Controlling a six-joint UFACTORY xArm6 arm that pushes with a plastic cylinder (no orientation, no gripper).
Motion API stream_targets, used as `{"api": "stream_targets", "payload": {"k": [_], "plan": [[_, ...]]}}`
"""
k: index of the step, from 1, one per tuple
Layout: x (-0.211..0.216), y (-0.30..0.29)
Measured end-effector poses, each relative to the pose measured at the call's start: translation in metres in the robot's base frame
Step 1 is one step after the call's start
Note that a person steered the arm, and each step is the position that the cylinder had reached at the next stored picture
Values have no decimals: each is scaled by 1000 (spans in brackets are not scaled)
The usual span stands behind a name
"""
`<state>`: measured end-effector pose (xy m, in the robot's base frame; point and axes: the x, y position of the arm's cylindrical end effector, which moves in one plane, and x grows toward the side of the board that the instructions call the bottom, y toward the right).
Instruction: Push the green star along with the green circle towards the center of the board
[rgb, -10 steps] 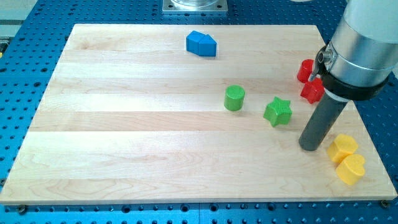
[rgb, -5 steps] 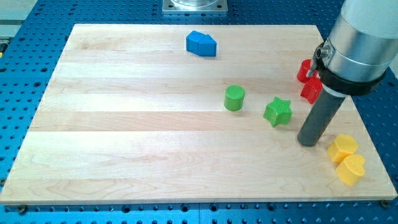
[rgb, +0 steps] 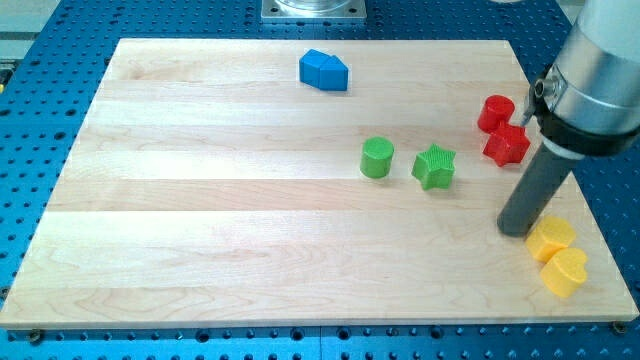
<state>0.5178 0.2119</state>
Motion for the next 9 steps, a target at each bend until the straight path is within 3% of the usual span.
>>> {"api": "stream_targets", "payload": {"k": [1,3,4,5,6,8,9], "plan": [[-35,-20],[-53,-91],[-35,-95],[-53,-57],[-87,-57],[-92,-130],[-56,-81]]}}
